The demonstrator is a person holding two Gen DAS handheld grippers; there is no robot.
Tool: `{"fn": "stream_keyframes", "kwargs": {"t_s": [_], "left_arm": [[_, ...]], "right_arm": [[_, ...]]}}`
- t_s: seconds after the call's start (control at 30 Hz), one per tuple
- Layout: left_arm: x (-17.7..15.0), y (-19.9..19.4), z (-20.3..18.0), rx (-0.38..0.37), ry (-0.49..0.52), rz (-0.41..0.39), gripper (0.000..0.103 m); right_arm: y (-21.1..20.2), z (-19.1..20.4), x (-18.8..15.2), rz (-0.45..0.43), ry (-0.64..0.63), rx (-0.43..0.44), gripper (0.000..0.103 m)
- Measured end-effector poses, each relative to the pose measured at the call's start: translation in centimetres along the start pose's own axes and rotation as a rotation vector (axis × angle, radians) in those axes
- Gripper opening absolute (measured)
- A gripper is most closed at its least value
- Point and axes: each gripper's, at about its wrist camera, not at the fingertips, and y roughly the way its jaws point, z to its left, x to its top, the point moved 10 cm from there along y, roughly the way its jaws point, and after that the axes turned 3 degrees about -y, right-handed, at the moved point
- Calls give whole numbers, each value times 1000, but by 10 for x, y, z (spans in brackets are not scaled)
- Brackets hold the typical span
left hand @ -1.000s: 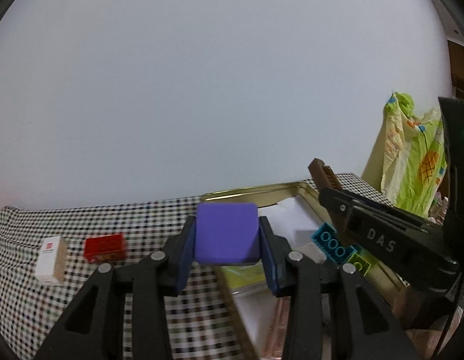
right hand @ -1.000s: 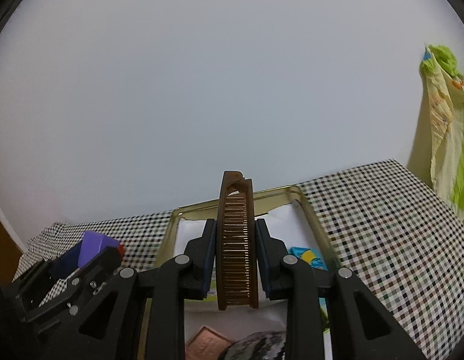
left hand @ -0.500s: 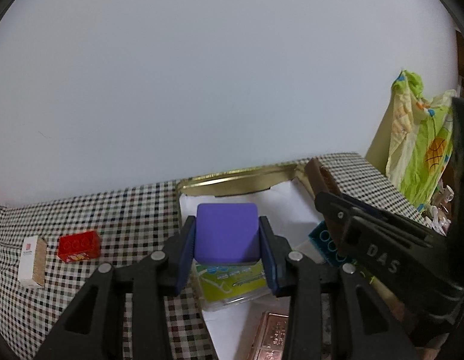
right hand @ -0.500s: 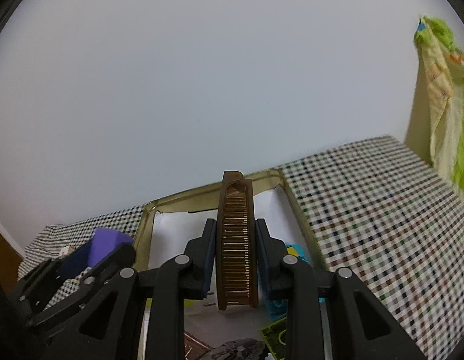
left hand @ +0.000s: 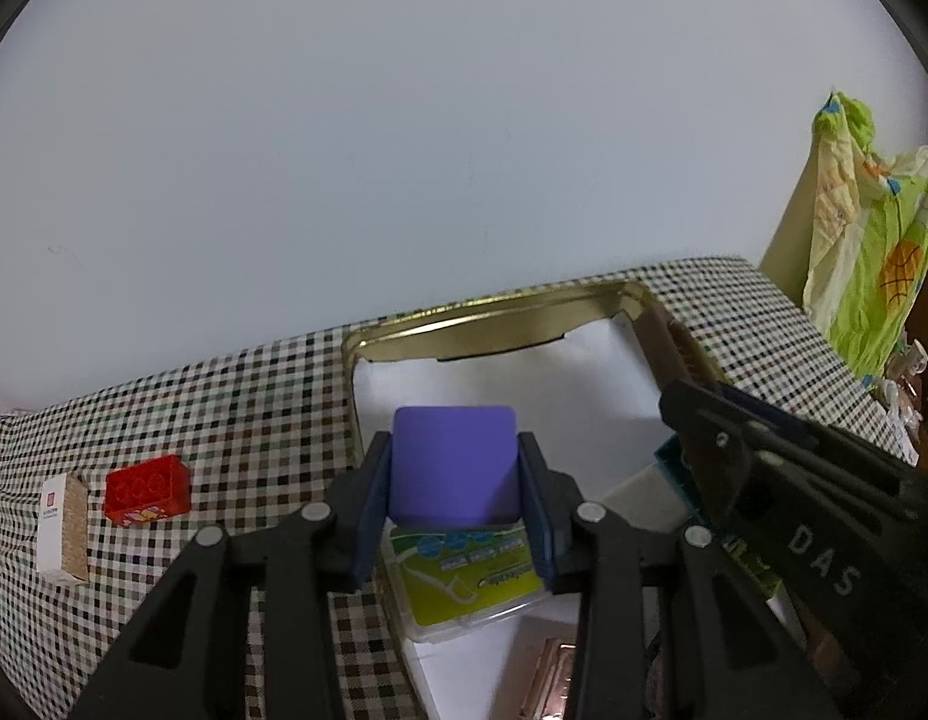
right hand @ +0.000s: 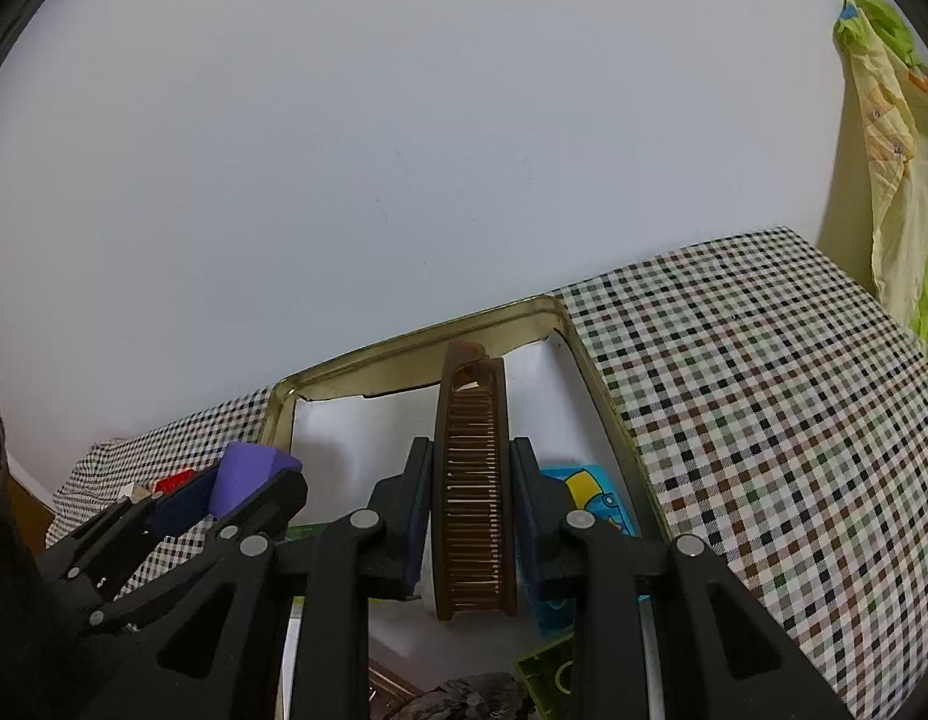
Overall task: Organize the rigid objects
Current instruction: 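Release the purple cap and brown comb into the tin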
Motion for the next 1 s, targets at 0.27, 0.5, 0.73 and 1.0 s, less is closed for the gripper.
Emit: {"fn": "stream_keyframes", "kwargs": {"t_s": [0.27,0.5,0.73,1.0], "left_arm": [[-8,12,0,24,15,47,39],[-13,19,2,38,14,76,39],[-13,21,-2,34,39,86,55],[3,-5,-6,187,138,-55,102]], "right_arm": [[0,6,-4,13,-1,-1,28],[3,6,2,31,-1,6,28],[10,-4,2,57,54,16,45],[-16,-20,15,-81,232,92,77]]}}
